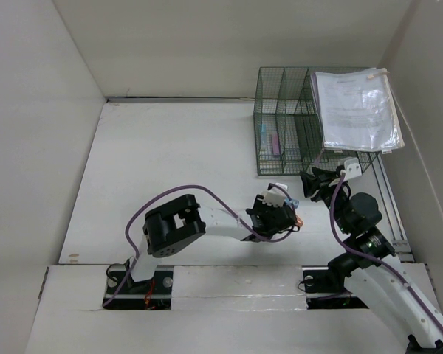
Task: Organize the desk
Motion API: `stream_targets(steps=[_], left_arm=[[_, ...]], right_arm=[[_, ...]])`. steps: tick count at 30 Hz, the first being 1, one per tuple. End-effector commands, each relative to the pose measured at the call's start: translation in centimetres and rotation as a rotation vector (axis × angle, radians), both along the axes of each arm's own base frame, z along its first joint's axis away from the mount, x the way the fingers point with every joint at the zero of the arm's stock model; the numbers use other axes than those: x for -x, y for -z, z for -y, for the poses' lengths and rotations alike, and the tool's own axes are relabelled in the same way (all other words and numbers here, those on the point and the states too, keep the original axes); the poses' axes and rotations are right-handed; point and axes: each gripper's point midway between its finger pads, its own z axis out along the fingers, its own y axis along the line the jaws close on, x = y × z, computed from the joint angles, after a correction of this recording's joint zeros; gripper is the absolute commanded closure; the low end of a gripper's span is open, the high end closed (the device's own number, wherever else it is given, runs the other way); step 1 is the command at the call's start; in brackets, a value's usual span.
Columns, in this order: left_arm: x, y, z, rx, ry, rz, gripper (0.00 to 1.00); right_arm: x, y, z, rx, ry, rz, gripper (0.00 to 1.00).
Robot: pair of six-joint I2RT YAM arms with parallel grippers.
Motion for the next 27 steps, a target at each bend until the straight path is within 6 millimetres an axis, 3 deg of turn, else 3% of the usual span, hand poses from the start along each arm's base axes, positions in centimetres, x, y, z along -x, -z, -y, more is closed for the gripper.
stream_targets(steps=[1, 5, 9, 12, 16, 17, 20, 21, 26, 27], left_arm=[[-1.0, -0.5, -0.2, -0.011, -0.016, 0.036, 0.56], [-1.1, -0.7, -0.5, -0.007, -0.027, 0.048, 0.73], [-0.6, -1.2, -2.6, 0.003, -0.052, 0.05, 0.78], [-0.8, -3.4, -3.8, 0.039, -0.08, 0.084, 0.79], [-1.9, -8.4, -3.4, 0.136, -0.078, 0.124, 0.79], [-3.0, -9.3, -3.9, 0.135, -0.085, 0.137, 0.79], [-4.9, -13.2, -2.3, 0.264, -0.065, 0.169, 0.79], [-6.4, -15.0, -1.7, 0.315, -0.057, 0.187, 0.79], [-11.7, -19.4, -0.2, 0.397, -0.064, 0.267, 0.78], [-13.4, -21.2, 0.2, 0.43, -0.068, 0.286, 0.78]], right_arm=[[0.0, -2.5, -0.1, -0.042, -0.007, 0.078, 0.52], [0.1, -2.5, 0.1, -0.044, 0.0, 0.08, 0.52], [0.5, -3.0, 0.8, -0.055, 0.025, 0.097, 0.53], [0.9, -3.4, 1.5, -0.068, 0.051, 0.115, 0.53], [1.5, -3.9, 2.2, -0.09, 0.071, 0.145, 0.55], [1.5, -3.8, 2.3, -0.09, 0.076, 0.144, 0.55], [1.3, -3.6, 2.2, -0.084, 0.076, 0.131, 0.55], [1.3, -3.6, 2.1, -0.082, 0.072, 0.13, 0.55], [1.1, -3.4, 1.8, -0.079, 0.059, 0.122, 0.55], [1.1, -3.4, 1.7, -0.077, 0.056, 0.121, 0.55]])
